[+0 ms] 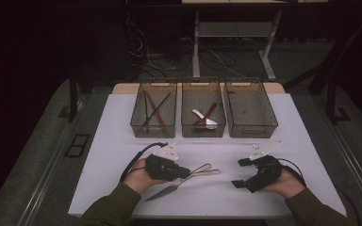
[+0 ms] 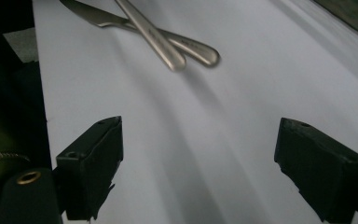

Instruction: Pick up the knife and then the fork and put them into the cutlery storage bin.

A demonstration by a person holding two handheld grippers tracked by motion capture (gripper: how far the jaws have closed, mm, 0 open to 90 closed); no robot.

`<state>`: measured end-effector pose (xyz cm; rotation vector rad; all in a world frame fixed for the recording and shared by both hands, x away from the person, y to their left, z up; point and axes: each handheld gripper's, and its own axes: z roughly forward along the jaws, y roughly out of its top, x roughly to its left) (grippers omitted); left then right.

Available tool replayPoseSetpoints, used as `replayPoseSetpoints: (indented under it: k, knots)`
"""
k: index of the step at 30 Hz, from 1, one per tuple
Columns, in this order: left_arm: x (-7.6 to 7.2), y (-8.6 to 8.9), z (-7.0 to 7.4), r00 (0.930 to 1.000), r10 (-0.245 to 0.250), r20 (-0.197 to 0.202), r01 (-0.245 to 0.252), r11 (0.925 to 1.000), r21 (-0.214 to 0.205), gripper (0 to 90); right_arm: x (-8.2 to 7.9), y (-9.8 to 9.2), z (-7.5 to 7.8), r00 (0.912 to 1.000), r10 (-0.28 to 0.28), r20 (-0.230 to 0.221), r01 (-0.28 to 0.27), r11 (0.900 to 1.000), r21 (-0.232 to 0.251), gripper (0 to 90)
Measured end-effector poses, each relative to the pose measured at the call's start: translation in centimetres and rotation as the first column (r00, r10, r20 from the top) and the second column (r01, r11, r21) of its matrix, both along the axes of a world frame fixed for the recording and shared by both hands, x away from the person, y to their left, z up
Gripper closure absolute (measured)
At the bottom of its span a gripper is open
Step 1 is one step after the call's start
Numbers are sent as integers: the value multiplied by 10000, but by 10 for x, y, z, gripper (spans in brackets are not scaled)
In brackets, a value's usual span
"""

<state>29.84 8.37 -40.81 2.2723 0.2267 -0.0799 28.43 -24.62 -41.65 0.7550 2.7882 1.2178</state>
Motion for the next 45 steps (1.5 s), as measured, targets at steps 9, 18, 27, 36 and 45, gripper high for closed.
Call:
replayPoseSetpoints:
  k: [9, 18, 27, 36, 45]
  knots:
    - [3, -24, 6, 9948, -1003, 176, 1001, 9949, 129, 842, 9, 31, 15, 9925, 1215, 143, -1219, 9921, 291, 152]
    - [6, -39, 17, 9847, -1593, 710, 1566, 9868, 424, 843, 23, 53, 16, 9680, 2508, 106, -2507, 9680, -117, 241]
    - [0, -45, 14, 9766, -2061, 616, 2027, 9776, 575, 842, 19, 64, 3, 9401, 3355, -600, -3400, 9358, -935, 445]
    - [-4, -48, 12, 9722, -2262, 601, 2211, 9719, 807, 842, 15, 71, -4, 9158, 3927, -845, -4010, 9059, -1359, 717]
    - [-4, -49, 10, 9661, -2497, 652, 2424, 9647, 1025, 842, 11, 76, -5, 8944, 4421, -678, -4471, 8796, -1626, 796]
